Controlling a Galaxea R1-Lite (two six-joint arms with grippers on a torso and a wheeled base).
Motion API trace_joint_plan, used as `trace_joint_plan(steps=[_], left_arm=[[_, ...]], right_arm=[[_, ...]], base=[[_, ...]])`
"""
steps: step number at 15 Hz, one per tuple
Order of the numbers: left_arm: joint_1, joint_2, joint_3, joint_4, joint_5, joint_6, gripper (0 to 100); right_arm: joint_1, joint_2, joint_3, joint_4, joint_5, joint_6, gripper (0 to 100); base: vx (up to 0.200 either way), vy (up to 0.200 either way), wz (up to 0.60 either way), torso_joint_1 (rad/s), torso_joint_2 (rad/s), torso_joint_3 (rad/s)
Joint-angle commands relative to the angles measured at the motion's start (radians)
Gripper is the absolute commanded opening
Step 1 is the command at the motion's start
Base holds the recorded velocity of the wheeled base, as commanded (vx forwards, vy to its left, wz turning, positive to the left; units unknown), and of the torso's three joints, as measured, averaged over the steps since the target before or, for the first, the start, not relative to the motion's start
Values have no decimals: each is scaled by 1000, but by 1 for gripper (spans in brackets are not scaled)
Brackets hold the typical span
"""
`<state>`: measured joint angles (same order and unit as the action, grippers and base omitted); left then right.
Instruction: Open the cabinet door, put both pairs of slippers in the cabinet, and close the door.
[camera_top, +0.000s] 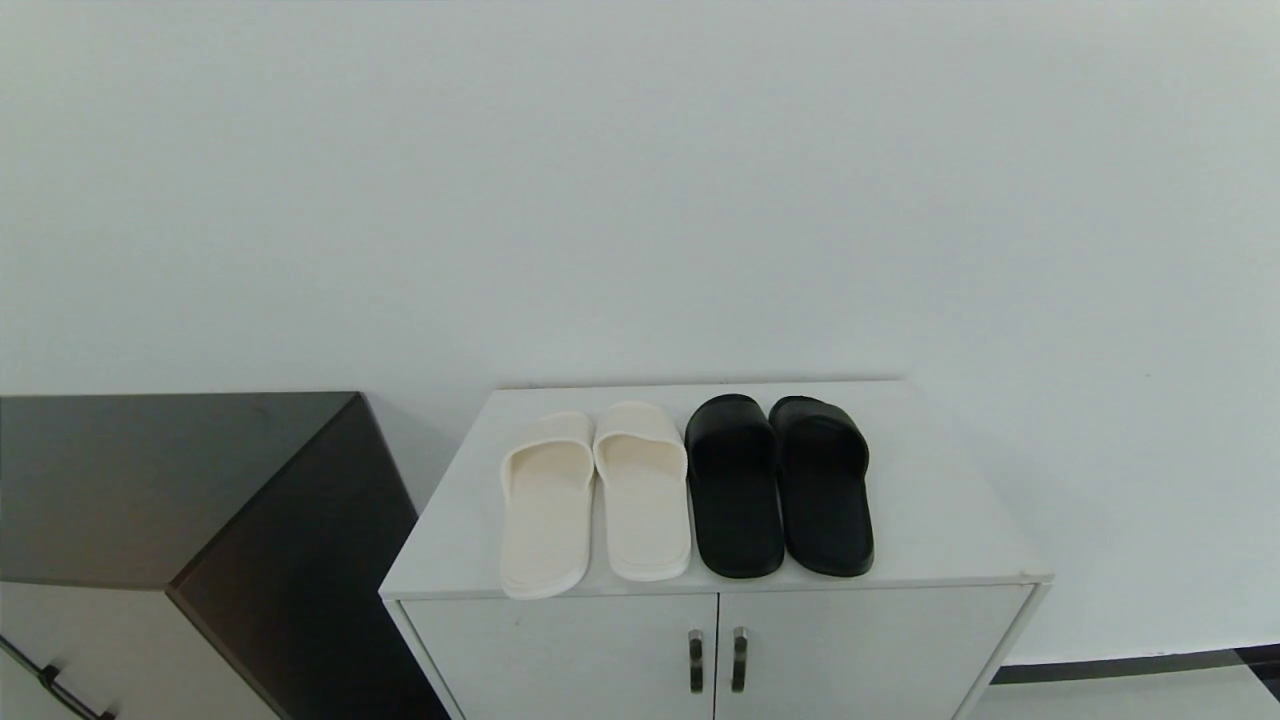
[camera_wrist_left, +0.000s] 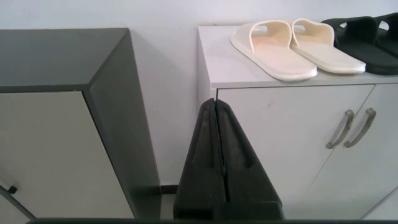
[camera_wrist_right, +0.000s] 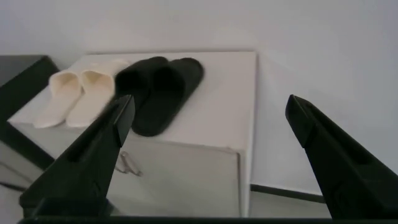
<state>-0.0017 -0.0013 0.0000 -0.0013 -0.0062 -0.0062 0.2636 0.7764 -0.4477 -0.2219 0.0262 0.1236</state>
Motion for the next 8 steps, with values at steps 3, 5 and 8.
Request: trace_joint_plan(steps=[3,5,8], left_arm=[[0,1,0,0,0,-1,0],[0,1,0,0,-1,0,0],[0,1,0,0,-3,-3,0]], right_arm=[[502,443,-266,-22,-377,128,100],[542,518,-319,-8,-388,136,100],[575,662,-411,-7,-399,188,100]], base=[[0,0,0,0,0,0],[0,0,0,0,0,0],[0,0,0,0,0,0]])
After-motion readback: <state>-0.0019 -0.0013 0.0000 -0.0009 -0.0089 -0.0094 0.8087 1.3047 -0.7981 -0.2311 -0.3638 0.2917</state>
